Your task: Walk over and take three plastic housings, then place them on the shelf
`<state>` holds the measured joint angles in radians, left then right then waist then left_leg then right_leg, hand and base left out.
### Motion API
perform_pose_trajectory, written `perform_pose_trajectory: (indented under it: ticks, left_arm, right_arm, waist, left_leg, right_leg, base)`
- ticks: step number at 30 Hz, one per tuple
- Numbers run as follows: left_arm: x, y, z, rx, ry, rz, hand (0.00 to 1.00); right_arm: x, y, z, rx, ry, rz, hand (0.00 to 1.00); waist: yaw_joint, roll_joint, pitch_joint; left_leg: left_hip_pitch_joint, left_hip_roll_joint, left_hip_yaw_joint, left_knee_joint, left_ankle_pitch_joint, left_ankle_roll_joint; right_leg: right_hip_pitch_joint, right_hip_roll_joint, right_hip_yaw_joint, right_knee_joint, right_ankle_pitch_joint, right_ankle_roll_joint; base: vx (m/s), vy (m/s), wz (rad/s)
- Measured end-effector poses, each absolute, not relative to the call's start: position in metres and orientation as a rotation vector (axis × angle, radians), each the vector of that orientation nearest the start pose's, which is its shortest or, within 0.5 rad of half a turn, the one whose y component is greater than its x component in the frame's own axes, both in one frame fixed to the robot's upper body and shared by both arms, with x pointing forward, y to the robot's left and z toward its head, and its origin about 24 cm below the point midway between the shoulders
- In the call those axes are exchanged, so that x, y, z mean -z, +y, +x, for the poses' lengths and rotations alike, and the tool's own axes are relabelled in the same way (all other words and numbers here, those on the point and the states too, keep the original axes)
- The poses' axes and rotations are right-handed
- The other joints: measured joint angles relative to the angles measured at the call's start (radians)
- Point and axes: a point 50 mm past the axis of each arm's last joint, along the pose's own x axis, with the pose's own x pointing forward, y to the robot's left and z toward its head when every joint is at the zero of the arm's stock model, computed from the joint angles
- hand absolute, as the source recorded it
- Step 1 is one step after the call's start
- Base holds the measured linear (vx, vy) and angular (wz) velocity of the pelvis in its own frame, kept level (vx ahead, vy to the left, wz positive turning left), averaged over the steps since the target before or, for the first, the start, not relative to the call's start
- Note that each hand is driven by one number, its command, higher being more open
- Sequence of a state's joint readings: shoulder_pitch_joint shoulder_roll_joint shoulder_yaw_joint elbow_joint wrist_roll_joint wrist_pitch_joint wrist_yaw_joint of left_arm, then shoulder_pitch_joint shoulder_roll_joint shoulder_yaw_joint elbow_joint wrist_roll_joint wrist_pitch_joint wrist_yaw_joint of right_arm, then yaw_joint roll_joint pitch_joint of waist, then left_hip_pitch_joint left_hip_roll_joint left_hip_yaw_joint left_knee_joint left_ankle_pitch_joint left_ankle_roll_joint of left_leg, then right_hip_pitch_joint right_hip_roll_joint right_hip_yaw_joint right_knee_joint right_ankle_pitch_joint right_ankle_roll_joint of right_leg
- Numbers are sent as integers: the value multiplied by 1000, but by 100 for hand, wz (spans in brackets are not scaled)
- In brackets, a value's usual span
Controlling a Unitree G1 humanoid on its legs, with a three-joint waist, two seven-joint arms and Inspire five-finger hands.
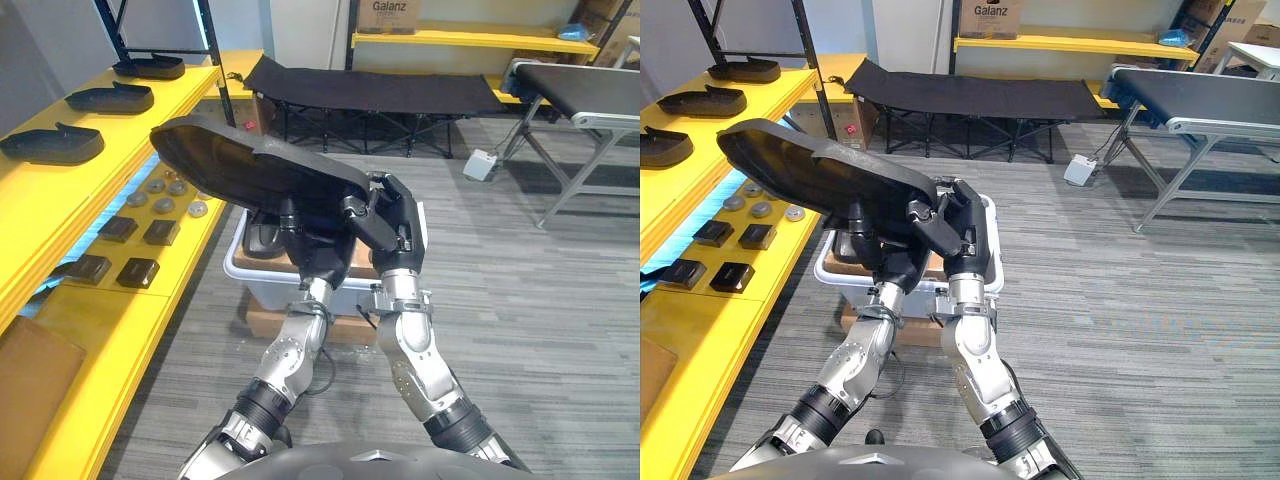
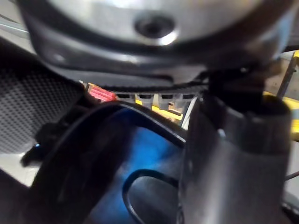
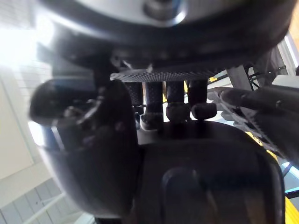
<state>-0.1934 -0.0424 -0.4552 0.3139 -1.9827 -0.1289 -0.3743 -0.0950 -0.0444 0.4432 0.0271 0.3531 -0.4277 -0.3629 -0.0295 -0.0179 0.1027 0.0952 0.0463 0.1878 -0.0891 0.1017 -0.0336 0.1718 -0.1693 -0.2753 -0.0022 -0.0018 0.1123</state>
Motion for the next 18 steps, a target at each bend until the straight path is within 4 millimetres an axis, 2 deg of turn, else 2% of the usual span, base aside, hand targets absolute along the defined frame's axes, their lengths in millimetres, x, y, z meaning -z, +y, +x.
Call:
perform_pose_trajectory:
  ticks: [7,8,13,18]
  left_arm:
    - [-27,40,263,296,87,-1894,100]
    - [-26,41,263,288,80,-1892,0]
    - [-18,56,264,126,0,-1852,0]
    - [-15,61,261,83,-30,-1838,0]
  right_arm:
    - [-78,-74,247,-74,-262,462,0]
    - [-77,-73,247,-77,-254,462,0]
    - [-65,-71,240,-114,-198,439,0]
    - [-62,-66,239,-126,-171,438,0]
  waist:
    - [-3,0,0]
    - [-3,0,0]
    - [-4,0,0]
    - [-3,-1,-1]
  left_leg:
    - [-4,1,7,0,-1,-1]
    - [-5,1,7,0,-1,-2]
    - [-13,0,12,0,3,3]
    - [-13,-2,12,1,2,3]
  right_leg:
    - [-14,0,7,-1,0,-1]
    - [-14,0,7,-1,0,-1]
    - [-19,0,7,-3,2,1]
    - [-19,-1,5,-2,1,1]
  base:
    - [0,0,-3]
    - [0,0,0]
    - [9,1,-3]
    - [21,3,0]
